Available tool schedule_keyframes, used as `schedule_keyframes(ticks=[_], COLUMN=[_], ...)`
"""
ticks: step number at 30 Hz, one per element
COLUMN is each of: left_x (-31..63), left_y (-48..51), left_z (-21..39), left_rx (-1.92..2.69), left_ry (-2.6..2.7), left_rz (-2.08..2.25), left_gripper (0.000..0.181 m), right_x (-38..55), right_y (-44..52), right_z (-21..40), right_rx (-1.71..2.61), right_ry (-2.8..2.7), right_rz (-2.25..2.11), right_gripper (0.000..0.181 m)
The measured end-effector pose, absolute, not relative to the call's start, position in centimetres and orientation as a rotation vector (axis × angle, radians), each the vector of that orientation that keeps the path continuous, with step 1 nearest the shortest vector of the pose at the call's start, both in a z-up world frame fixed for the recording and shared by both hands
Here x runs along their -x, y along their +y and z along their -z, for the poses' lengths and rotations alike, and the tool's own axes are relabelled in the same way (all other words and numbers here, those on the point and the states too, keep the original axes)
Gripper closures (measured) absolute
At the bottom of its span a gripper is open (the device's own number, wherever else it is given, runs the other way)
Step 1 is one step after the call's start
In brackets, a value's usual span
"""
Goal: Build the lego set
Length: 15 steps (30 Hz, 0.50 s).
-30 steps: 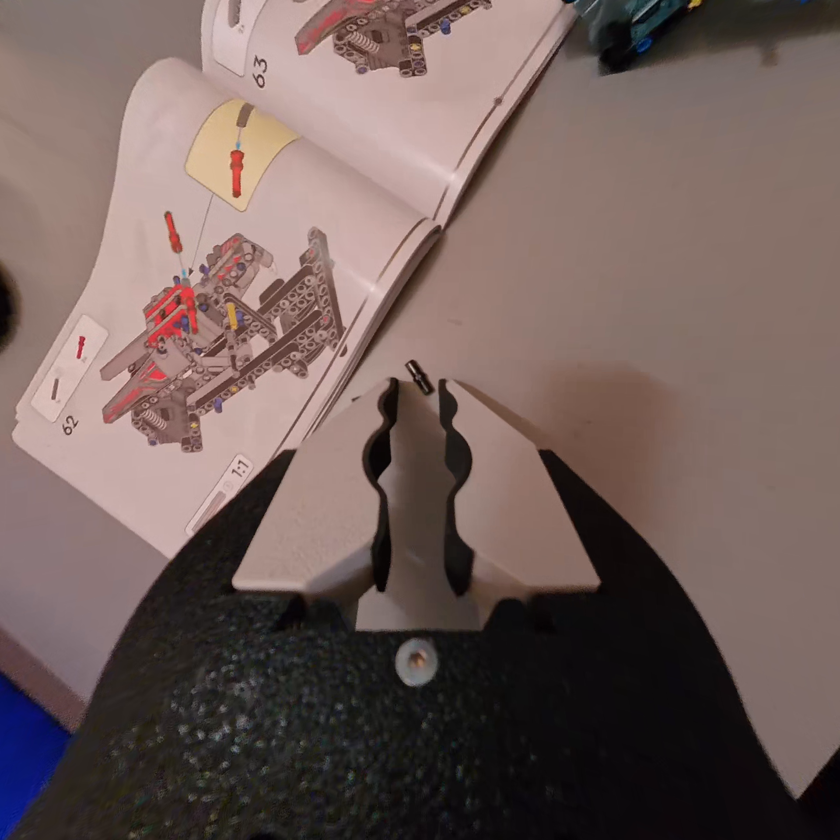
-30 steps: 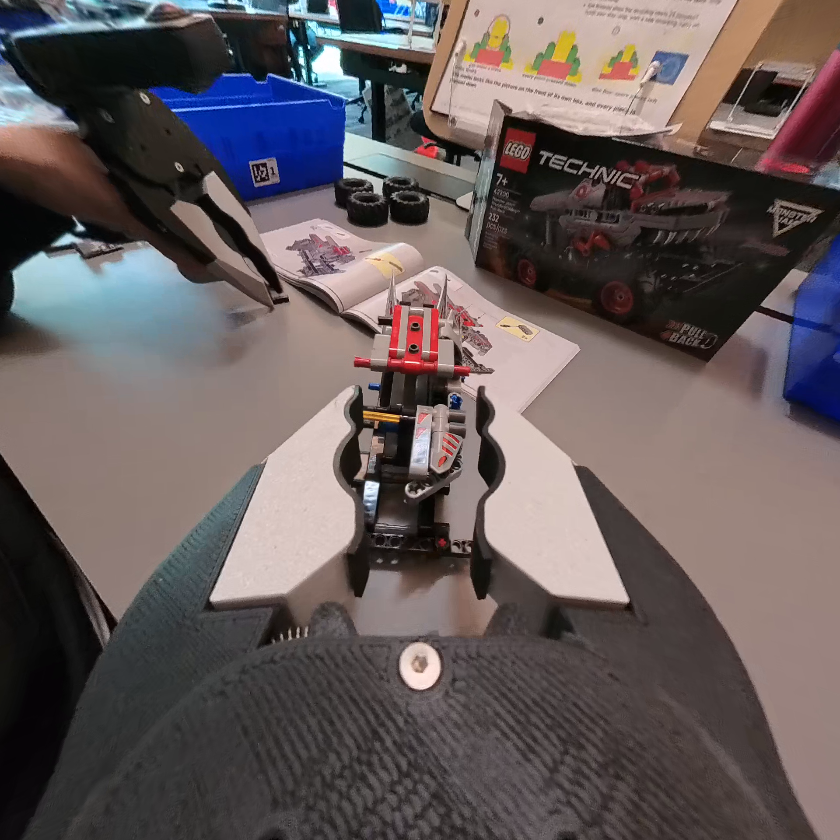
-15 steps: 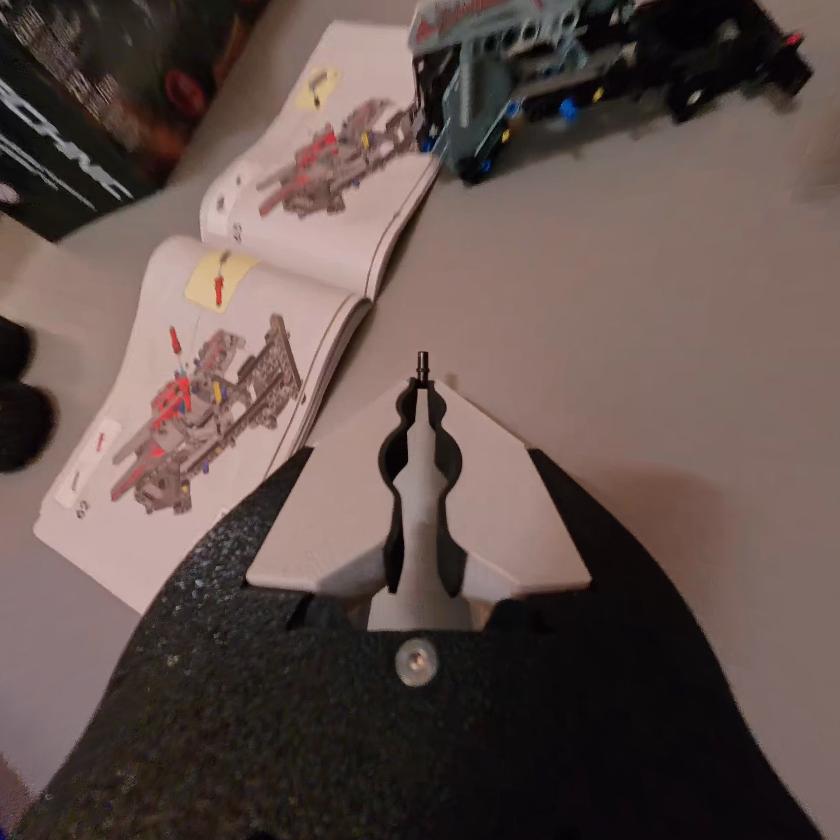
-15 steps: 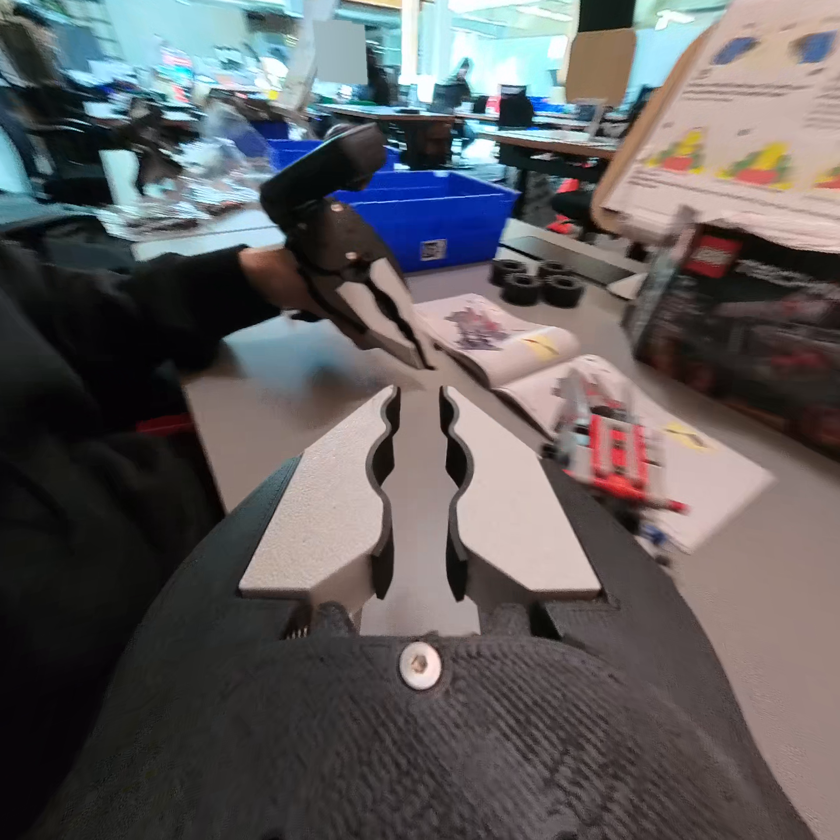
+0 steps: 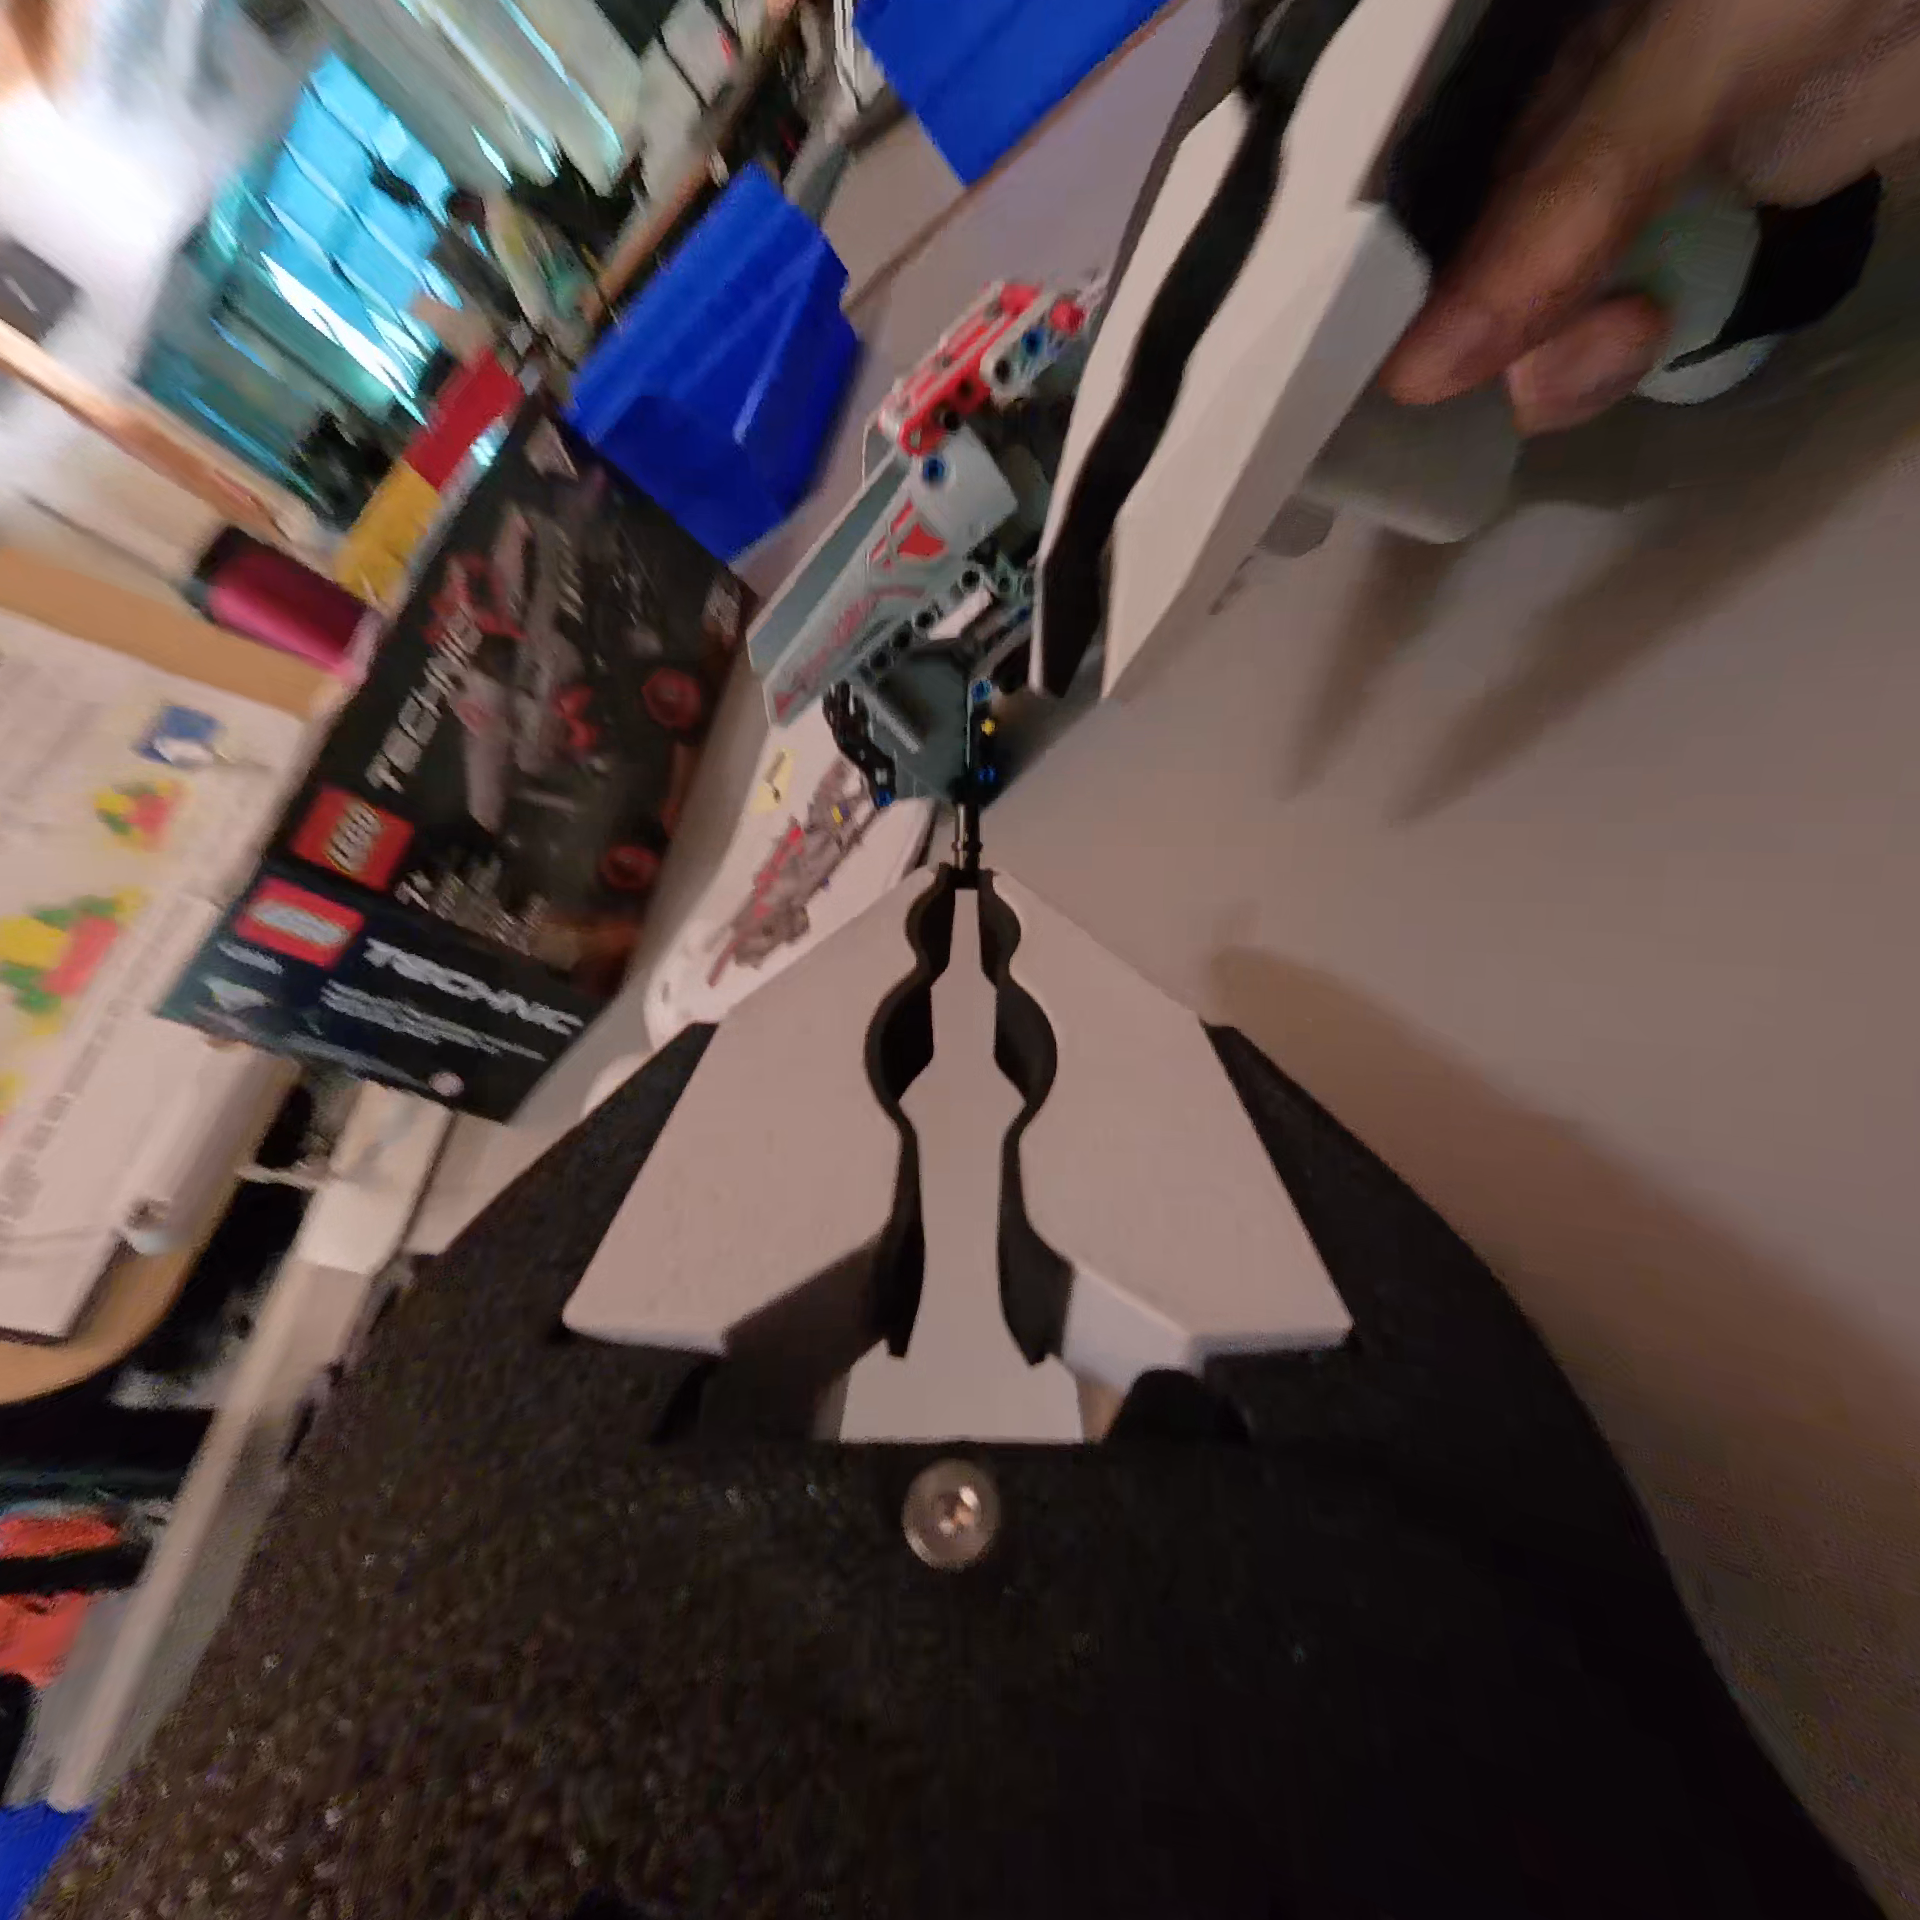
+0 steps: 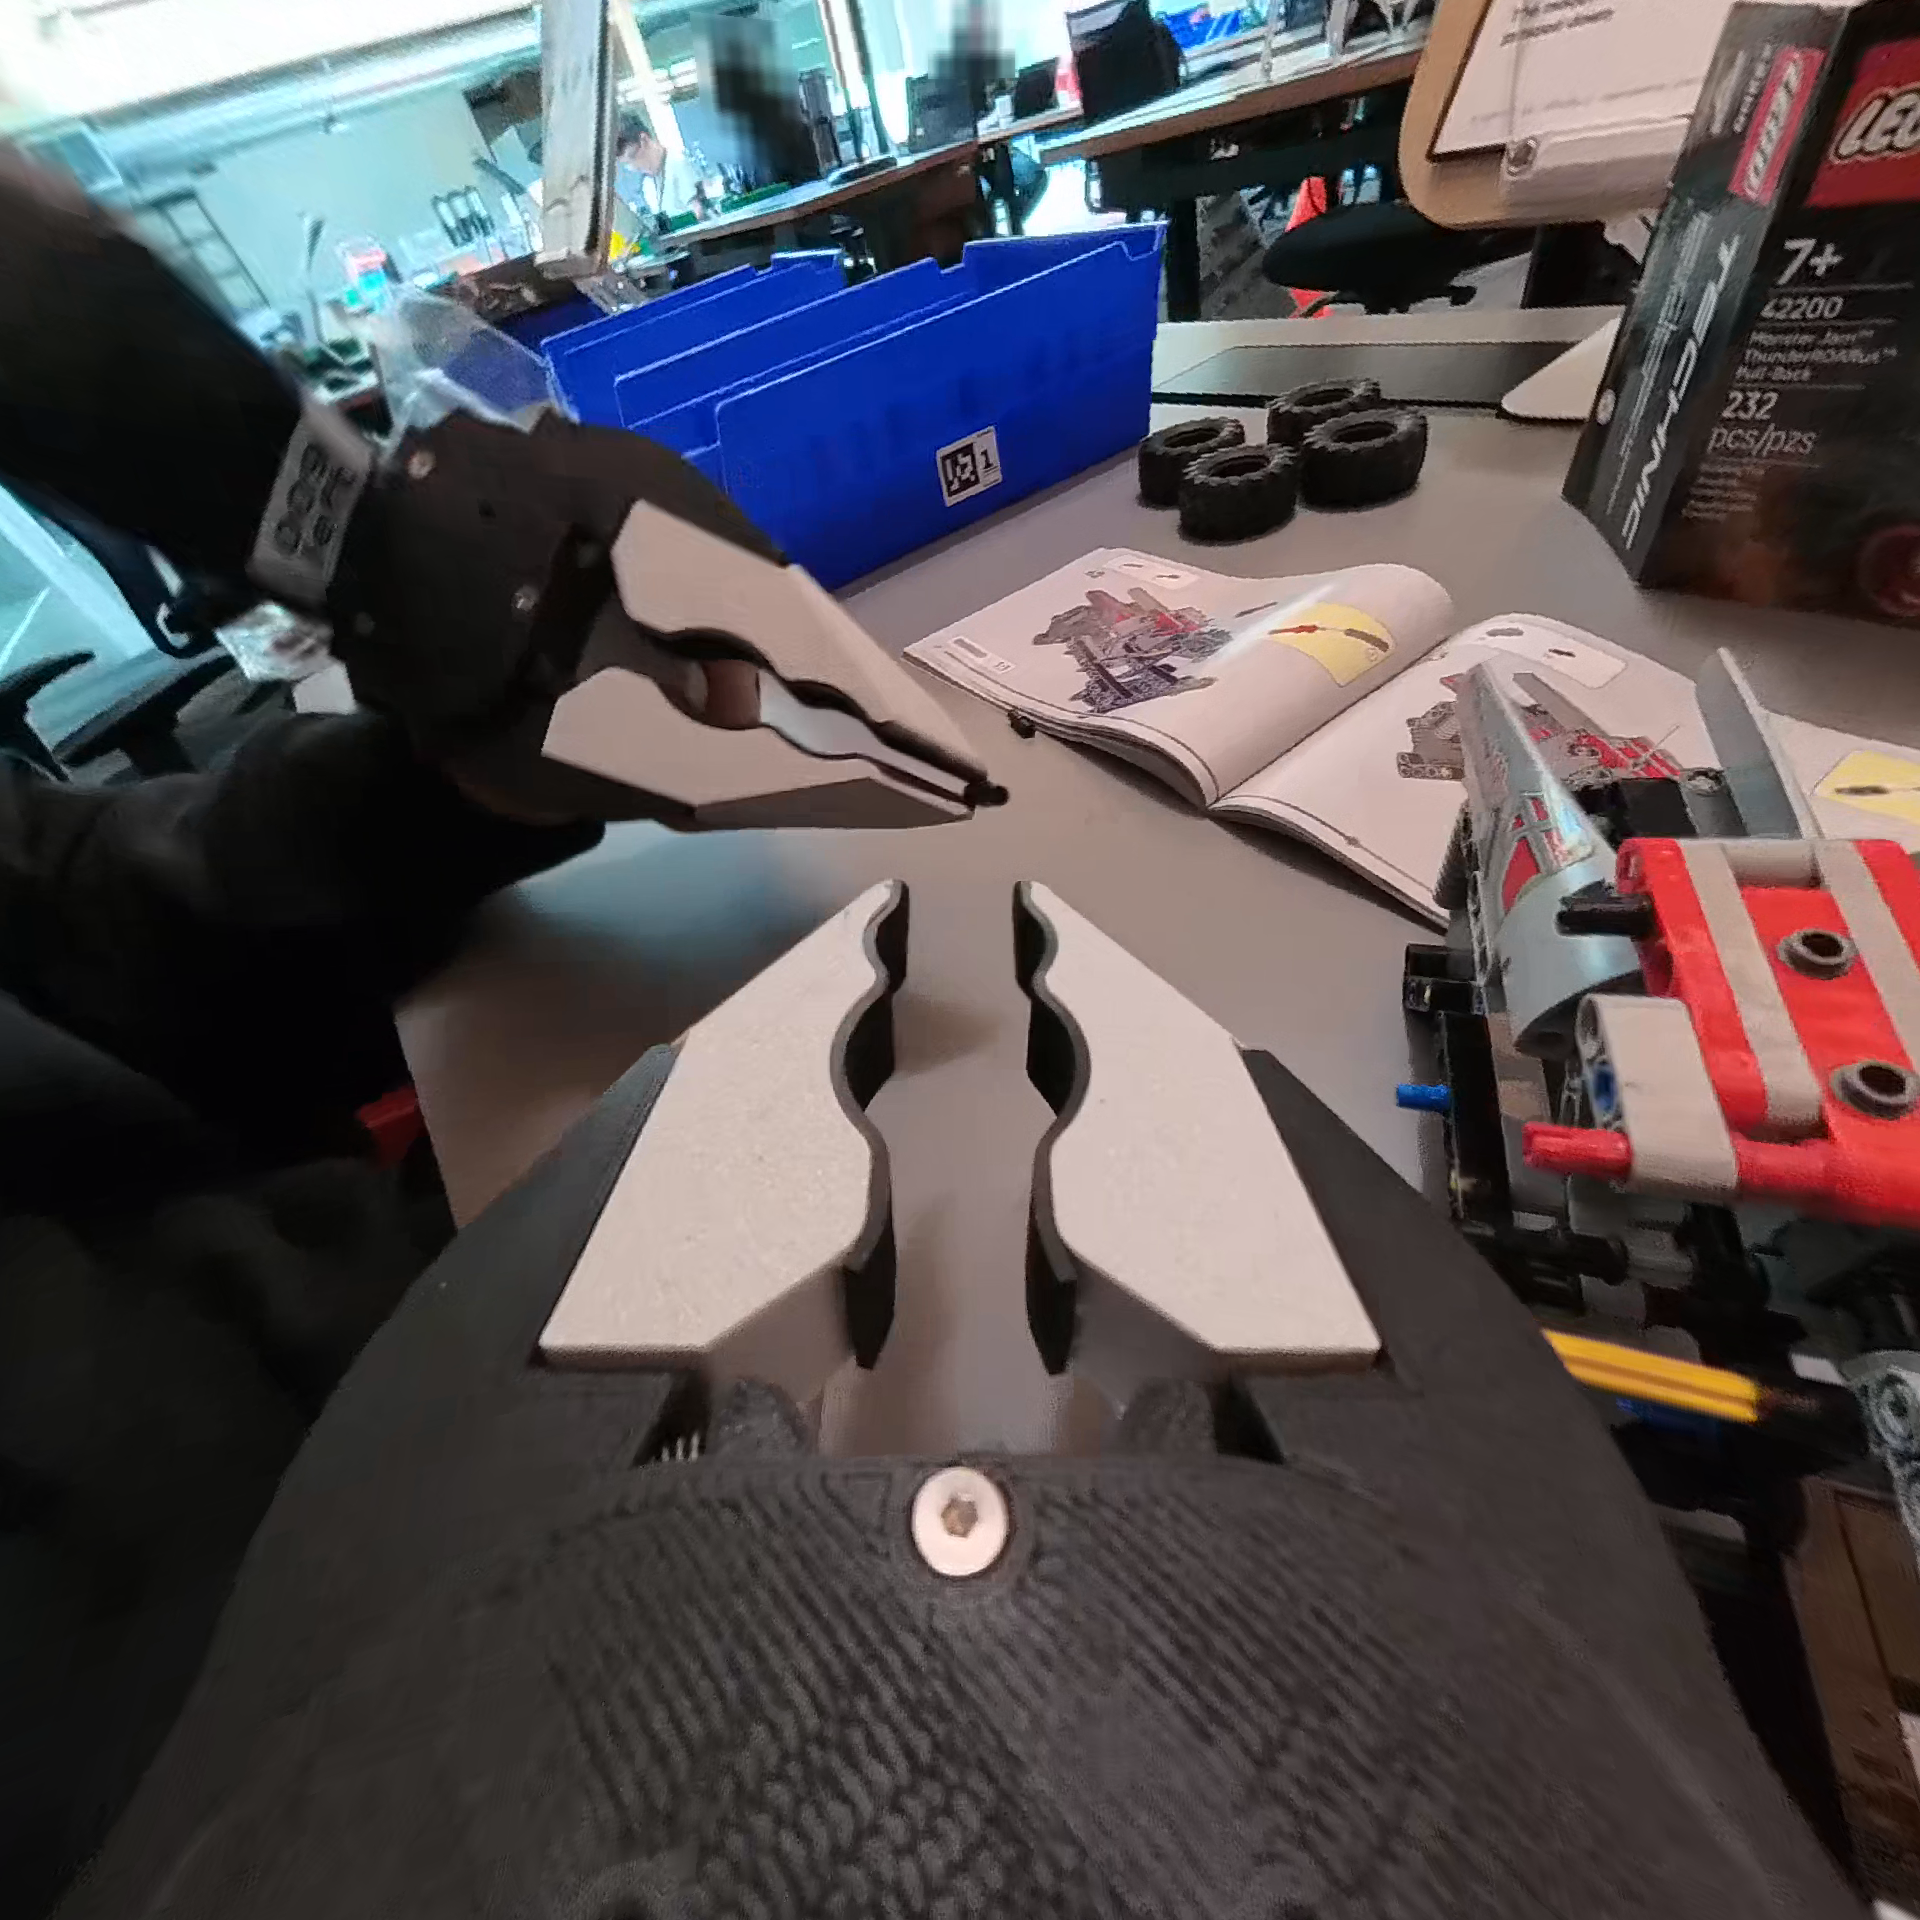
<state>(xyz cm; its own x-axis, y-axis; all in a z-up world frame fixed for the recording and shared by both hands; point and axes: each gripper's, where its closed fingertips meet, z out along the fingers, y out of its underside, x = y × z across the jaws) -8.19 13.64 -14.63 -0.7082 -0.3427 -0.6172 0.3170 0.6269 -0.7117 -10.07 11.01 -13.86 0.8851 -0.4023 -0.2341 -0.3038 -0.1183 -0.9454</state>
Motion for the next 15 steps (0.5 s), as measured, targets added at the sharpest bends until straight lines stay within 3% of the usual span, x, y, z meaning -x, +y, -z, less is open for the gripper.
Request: schedule_keyframes(ticks=[15], left_x=[10.5], left_y=[12.2], left_z=[13.1], left_rx=[-0.182], left_ry=[1.889], left_rz=[1.108], left_gripper=[0.18], right_x=[10.1], right_y=[12.3], right_z=[13.2], right_rx=[1.644], right_ry=[0.537], right_rz=[-0.062], right_gripper=[0.164])
